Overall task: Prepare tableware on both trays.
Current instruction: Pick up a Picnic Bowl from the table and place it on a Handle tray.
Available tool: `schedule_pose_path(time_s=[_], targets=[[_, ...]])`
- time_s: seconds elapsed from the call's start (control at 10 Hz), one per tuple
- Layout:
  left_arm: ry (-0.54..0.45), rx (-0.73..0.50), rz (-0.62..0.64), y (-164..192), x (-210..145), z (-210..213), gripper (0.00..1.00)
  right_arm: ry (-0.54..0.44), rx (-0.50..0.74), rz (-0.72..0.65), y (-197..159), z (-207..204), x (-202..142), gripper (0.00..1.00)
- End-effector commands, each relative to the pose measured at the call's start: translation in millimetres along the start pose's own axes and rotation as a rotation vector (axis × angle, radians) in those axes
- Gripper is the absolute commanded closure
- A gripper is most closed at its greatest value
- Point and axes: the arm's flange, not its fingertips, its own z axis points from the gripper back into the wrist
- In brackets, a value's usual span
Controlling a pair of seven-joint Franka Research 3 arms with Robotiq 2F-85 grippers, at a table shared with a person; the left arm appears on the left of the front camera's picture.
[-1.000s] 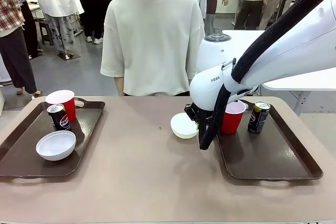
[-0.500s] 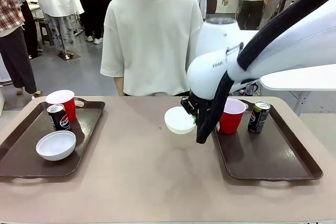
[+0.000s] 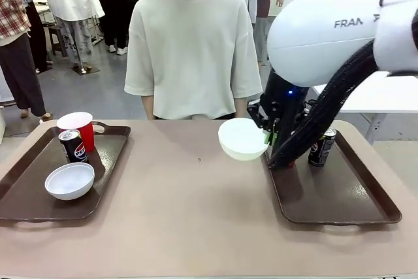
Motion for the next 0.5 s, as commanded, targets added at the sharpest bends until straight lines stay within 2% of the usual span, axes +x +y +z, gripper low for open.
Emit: schedule_pose_path(time_s=[0.0,0.1,0.3,0.4], targets=[[-0.006,-0.020,-0.018,1.1,0.0,0.1,0.00,0.006,0.006,0.001,2.2,-1.1,1.0,0.98],[-0.006,-0.020,-0.018,1.1,0.0,0.1,0.00,0.109,-0.030,0.117,-23.3,-9.3,10.5,0.98],[-0.006,-0.020,-0.018,1.1,0.0,0.1,0.00,0.160,-0.037,0.264,-74.7,-4.0,29.0,0.98],[-0.006,-0.020,-0.018,1.1,0.0,0.1,0.00,0.165,-0.026,0.280,-91.8,-10.6,37.7,0.98]])
